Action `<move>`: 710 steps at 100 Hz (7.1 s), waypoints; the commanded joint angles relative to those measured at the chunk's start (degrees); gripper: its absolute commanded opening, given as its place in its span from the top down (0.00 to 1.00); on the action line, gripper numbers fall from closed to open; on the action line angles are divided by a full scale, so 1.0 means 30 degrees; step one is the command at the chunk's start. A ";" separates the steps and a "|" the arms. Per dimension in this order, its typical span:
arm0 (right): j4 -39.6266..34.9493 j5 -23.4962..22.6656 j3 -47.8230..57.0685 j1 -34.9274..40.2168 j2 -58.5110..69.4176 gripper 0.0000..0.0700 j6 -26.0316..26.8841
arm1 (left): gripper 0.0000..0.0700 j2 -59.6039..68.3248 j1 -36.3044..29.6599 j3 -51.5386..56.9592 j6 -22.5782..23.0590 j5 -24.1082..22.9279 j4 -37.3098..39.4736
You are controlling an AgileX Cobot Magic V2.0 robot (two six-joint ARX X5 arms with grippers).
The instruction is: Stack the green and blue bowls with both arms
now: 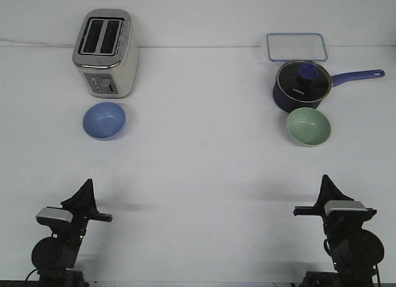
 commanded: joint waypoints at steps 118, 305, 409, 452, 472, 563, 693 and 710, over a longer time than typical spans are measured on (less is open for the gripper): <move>-0.8174 -0.0597 0.8029 0.0029 0.8925 0.38 0.0131 | 0.99 -0.0022 0.0015 -0.0372 -0.0036 0.0029 0.0211; -0.6302 -0.1974 1.9496 -0.4758 3.1605 0.66 -0.2878 | 0.99 -0.0022 0.0015 -0.0372 -0.0036 0.0029 0.0219; -1.0397 -0.5901 1.9496 0.0969 2.6753 1.00 -0.0816 | 0.99 -0.0022 0.0015 -0.0372 -0.0036 0.0022 0.0211; -0.7635 -0.4707 1.8513 0.9027 2.8217 1.00 0.1603 | 0.99 -0.0022 0.0015 -0.0372 -0.0036 0.0029 0.0219; -0.6994 -0.4459 1.8513 1.0652 2.9456 1.00 0.2280 | 0.99 -0.0022 0.0015 -0.0372 -0.0036 0.0029 0.0211; -0.6929 -0.4546 1.8527 1.1599 3.1518 0.18 0.2790 | 0.99 -0.0022 0.0015 -0.0372 -0.0036 0.0029 0.0211; -0.6652 -0.1829 0.8757 0.0648 1.3034 0.18 -0.0860 | 0.99 -0.0022 0.0015 -0.0372 -0.0036 0.0029 0.0211; -0.4167 -0.1858 0.5960 0.0510 0.8969 0.18 -0.0801 | 0.99 -0.0022 0.0015 -0.0372 -0.0044 0.0029 0.0211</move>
